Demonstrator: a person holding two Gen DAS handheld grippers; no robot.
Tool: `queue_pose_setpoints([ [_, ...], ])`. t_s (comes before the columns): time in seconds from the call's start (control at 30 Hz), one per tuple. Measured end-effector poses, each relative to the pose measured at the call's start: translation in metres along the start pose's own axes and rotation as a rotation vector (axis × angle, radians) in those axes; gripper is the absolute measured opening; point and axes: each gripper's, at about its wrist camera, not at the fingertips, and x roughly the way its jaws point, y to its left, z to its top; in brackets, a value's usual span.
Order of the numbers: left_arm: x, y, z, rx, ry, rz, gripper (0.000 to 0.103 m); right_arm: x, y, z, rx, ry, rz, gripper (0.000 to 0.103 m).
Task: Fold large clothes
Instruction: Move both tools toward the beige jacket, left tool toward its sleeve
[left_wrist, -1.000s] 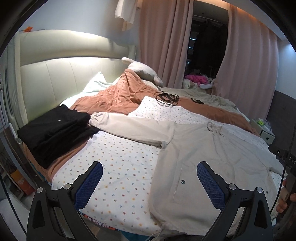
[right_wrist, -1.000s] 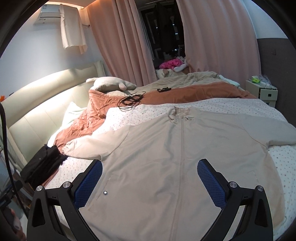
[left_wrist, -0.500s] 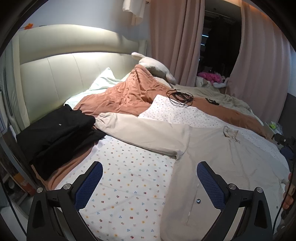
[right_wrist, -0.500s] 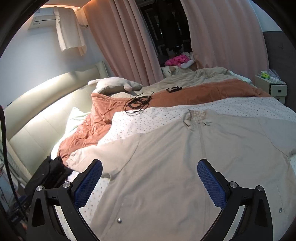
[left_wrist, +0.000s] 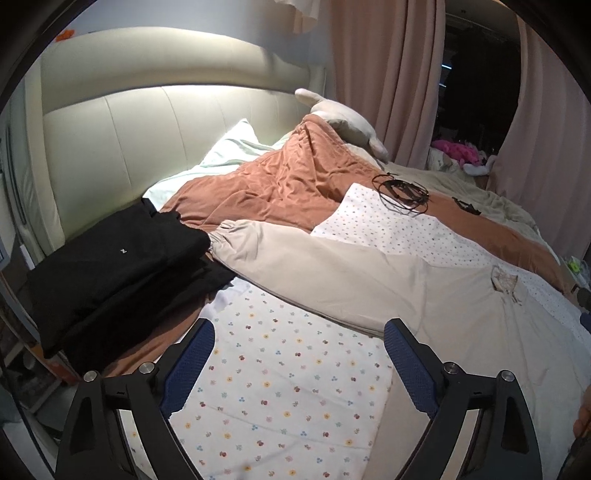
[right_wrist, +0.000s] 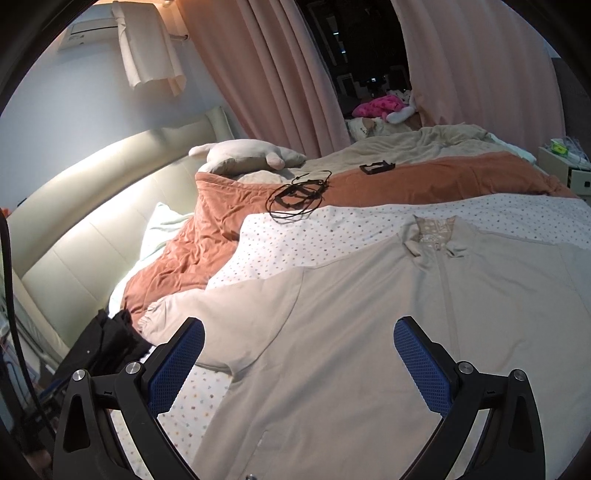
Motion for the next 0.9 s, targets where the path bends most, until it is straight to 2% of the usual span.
queue_pose_setpoints([
  [0.1,0.028,0.006,0.005,-0.005,0.034,0.02,0.09,0.024,-0.011,-0.018,0.005,0.022,0.05,0.103],
  [0.23,0.062,0.009,0.013,-0.041,0.072,0.02,0.086,0.058,-0.026,-0.037,0.018,0.125,0.008,0.102],
  [0.4,0.107,0.013,0.02,-0.11,0.125,0.035,0.083,0.078,-0.043,-0.053,0.044,0.185,-0.02,0.101],
  [0.63,0.181,0.017,0.019,-0.181,0.233,0.057,0.072,0.097,-0.062,-0.06,0.073,0.22,-0.056,0.091],
  [0.8,0.228,0.03,0.012,-0.254,0.311,0.075,0.057,0.107,-0.063,-0.062,0.068,0.234,-0.05,0.088],
  [0.9,0.249,0.04,0.009,-0.295,0.34,0.089,0.048,0.114,-0.065,-0.062,0.081,0.243,-0.033,0.081],
])
